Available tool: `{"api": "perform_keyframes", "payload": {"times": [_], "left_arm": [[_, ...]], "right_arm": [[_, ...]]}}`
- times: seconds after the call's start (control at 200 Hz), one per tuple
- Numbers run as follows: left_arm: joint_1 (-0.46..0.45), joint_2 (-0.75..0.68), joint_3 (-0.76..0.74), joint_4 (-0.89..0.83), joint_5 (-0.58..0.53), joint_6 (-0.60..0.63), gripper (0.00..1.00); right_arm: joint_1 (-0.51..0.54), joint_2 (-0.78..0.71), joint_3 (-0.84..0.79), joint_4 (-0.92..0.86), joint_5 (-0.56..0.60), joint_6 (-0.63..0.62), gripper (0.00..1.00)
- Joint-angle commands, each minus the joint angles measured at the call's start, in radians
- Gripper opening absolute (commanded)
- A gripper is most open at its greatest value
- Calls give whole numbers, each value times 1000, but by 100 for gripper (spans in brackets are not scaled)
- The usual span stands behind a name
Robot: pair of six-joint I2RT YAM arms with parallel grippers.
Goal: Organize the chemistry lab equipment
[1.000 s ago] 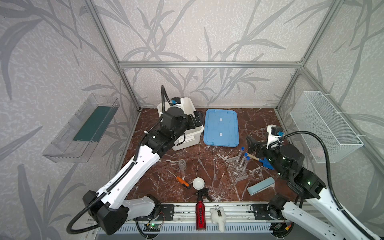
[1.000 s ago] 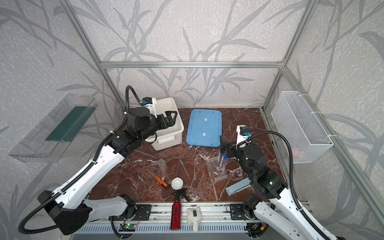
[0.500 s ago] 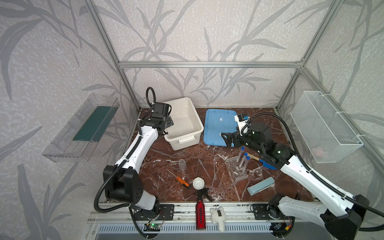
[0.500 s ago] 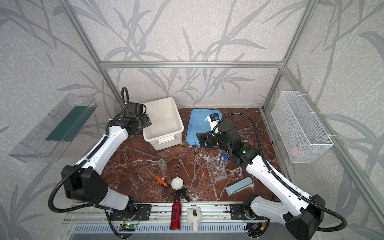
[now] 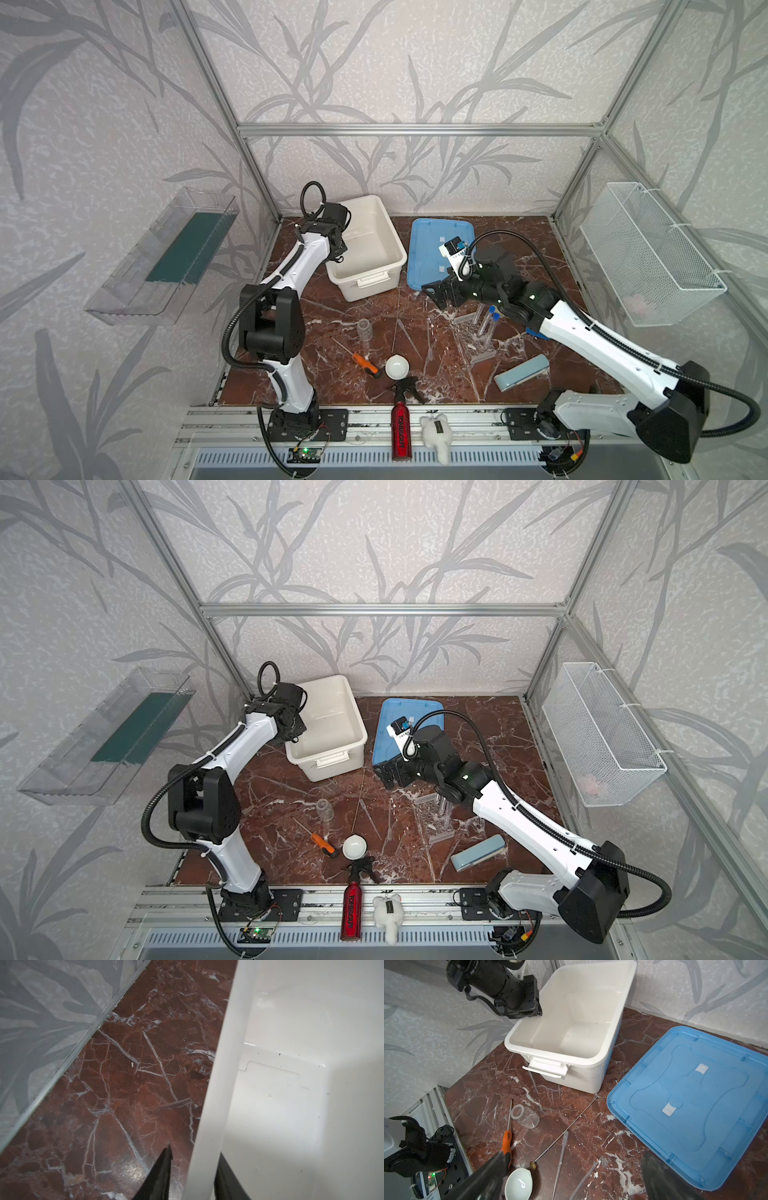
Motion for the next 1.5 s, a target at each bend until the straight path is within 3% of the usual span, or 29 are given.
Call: {"api": "perform_keyframes", "payload": {"times": [0.0, 0.13, 0.38, 0.52, 0.65, 0.84, 1.025, 1.239, 1.494], "left_arm": [[6, -27, -30, -51, -19, -106, 29], [6, -92, -91, -18, -22, -211, 24], [-59, -286, -380, 177, -8, -464, 25], [-146, -386, -476, 262, -80, -519, 40], [-200, -404, -496, 314, -33, -553, 60], [-284, -357, -483, 360, 61, -635, 57], [-378, -321, -452, 461, 28, -653, 61], [-443, -227, -375, 498, 72, -682, 59], [-481, -156, -319, 611, 122, -696, 70]], "right_arm": [[4, 5, -14, 39, -7, -17, 100], [6, 17, -30, 54, -2, -7, 100], [6, 21, -56, 77, 7, 11, 100], [6, 22, -55, 79, 12, 10, 100], [6, 19, -59, 87, 17, 12, 100], [6, 14, -68, 95, 34, 15, 100], [6, 4, -74, 95, 47, 15, 100], [6, -12, -84, 91, 57, 12, 100], [6, -48, -111, 103, 88, 5, 100]]}}
